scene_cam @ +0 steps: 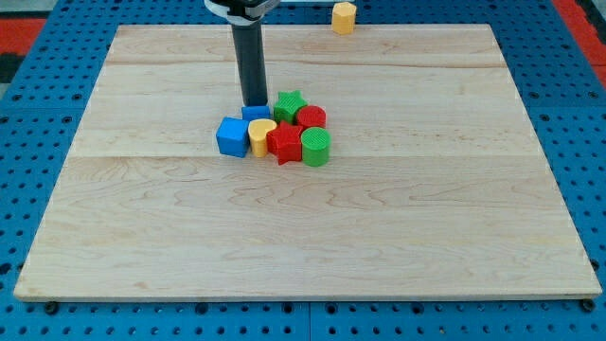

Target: Nudge the group blocks right a bit

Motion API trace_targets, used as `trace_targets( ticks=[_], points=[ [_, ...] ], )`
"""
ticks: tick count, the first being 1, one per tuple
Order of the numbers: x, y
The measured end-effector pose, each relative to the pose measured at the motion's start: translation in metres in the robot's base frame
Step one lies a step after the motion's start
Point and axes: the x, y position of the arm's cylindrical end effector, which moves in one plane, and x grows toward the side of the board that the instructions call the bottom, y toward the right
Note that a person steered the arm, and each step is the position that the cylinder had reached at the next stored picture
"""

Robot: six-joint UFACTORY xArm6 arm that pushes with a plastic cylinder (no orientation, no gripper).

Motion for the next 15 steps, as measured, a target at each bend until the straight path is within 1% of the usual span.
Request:
trace_targets(
  ticks=[1,2,4,5,6,7,8,9,10,11,12,13,14,15],
  points=[
    [0.000,-0.038],
    [0.000,-0.045],
    [0.054,-0.038],
    [0.059,-0.037],
    [0.067,-0.058],
    [0.105,-0.097],
    [0.135,-0.079],
    [0.137,-0.046],
    [0.127,-0.024],
    [0.124,-0.010],
    [0.121,-0.009],
    [0.152,-0.026],
    [0.150,-0.072],
    [0.105,-0.077]
  ],
)
